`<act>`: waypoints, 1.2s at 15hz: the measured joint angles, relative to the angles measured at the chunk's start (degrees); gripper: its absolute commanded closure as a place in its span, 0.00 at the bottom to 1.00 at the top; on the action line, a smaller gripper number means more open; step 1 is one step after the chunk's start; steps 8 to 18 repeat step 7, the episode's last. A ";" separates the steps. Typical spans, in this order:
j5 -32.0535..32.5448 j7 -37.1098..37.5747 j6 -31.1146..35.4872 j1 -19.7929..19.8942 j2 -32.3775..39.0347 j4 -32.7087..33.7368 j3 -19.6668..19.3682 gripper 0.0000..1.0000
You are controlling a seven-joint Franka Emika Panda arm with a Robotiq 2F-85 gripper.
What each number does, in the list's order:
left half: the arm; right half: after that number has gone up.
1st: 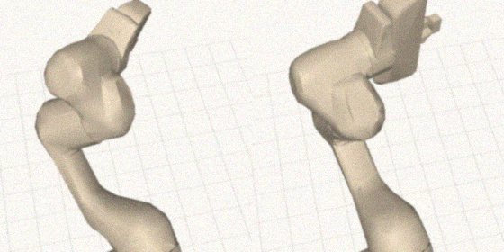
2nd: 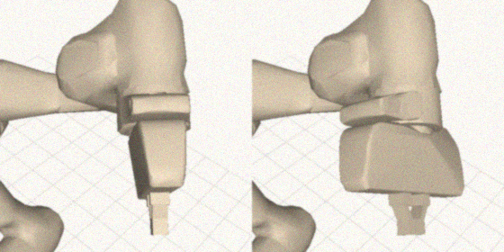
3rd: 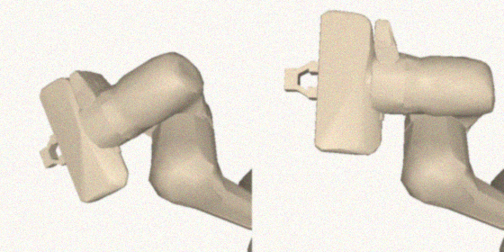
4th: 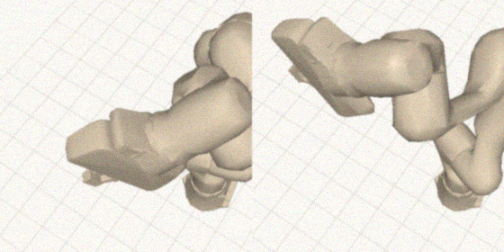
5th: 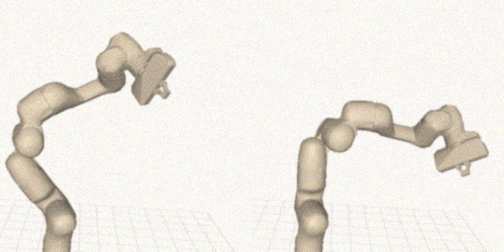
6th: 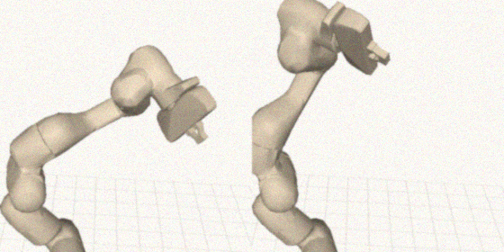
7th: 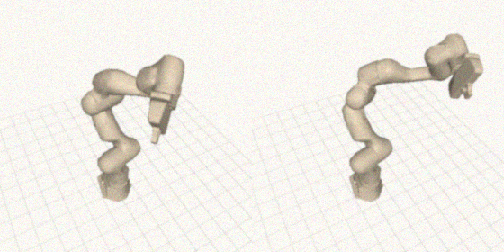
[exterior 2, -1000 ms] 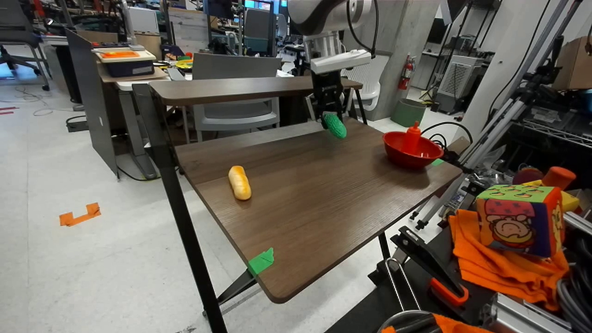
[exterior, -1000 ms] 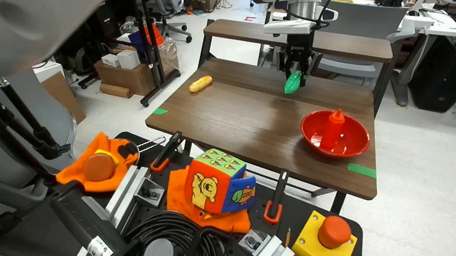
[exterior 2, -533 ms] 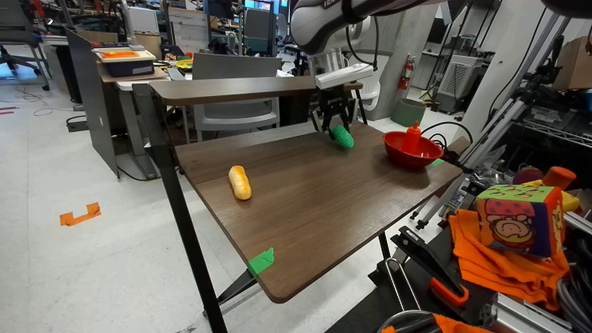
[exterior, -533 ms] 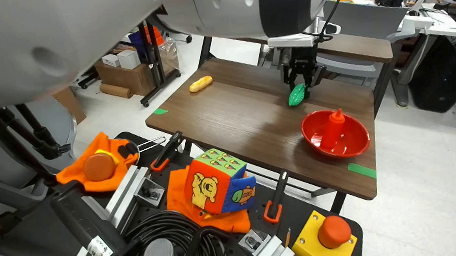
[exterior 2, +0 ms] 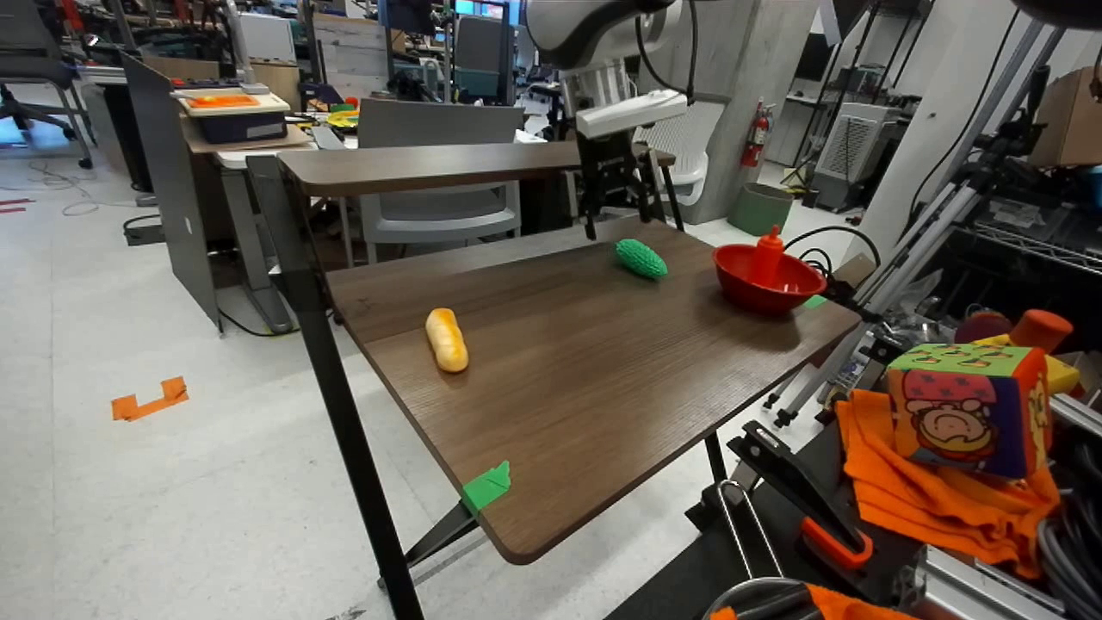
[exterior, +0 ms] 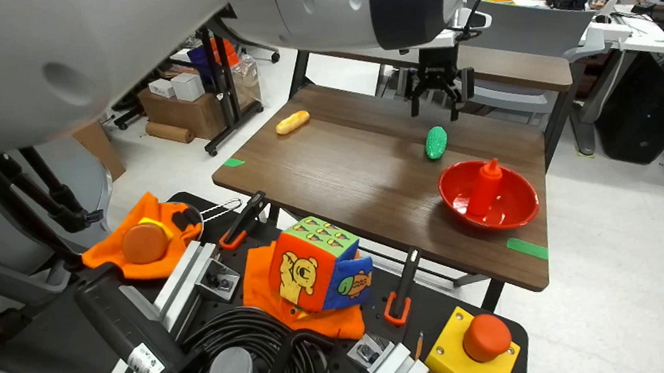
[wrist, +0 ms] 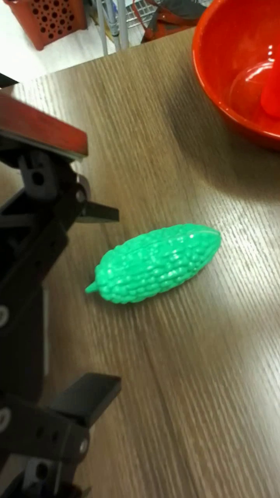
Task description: Move the green object to the right
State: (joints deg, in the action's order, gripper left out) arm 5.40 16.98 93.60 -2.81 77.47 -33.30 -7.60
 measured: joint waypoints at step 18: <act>-1.17 -3.18 -0.04 -1.36 -6.95 -1.38 2.48 0.00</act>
